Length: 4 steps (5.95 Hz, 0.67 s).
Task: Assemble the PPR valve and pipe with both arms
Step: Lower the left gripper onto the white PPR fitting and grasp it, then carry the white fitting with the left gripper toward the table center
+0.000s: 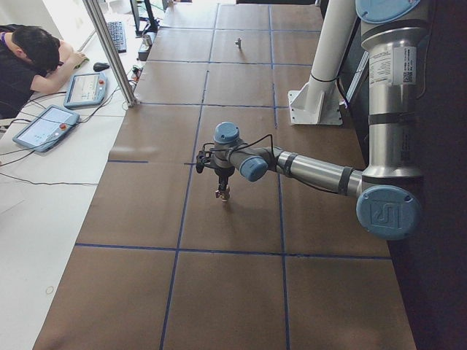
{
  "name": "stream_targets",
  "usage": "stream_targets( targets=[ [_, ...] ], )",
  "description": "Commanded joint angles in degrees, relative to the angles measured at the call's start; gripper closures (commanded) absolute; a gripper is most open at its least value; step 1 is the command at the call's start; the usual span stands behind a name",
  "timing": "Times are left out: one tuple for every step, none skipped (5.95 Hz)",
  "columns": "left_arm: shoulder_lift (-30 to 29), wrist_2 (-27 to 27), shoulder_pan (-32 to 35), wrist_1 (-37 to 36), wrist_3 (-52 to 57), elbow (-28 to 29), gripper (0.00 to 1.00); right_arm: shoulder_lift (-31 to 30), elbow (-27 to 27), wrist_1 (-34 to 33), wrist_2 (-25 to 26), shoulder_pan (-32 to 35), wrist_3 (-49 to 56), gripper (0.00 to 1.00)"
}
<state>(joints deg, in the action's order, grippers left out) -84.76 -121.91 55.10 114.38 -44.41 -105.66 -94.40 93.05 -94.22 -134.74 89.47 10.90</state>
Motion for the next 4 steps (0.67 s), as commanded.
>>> stream_targets(
  targets=[
    [-3.2, -0.1, 0.0, -9.8, -0.2, -6.1, 1.00, 0.0, 0.0, 0.0, -0.1, 0.0, 0.0, 0.00],
    [-9.0, 0.0, -0.1, -20.6, -0.3, -9.9, 1.00, 0.0, 0.0, 0.0, -0.1, 0.0, 0.0, 0.00],
    [-15.7, 0.0, -0.8, -26.5, -4.0, -11.0, 1.00, 0.0, 0.0, 0.0, -0.1, 0.0, 0.0, 0.00],
    [-24.0, 0.4, -7.2, -30.7, -11.4, -9.9, 1.00, 0.0, 0.0, 0.0, -0.1, 0.0, 0.0, 0.00]
  ],
)
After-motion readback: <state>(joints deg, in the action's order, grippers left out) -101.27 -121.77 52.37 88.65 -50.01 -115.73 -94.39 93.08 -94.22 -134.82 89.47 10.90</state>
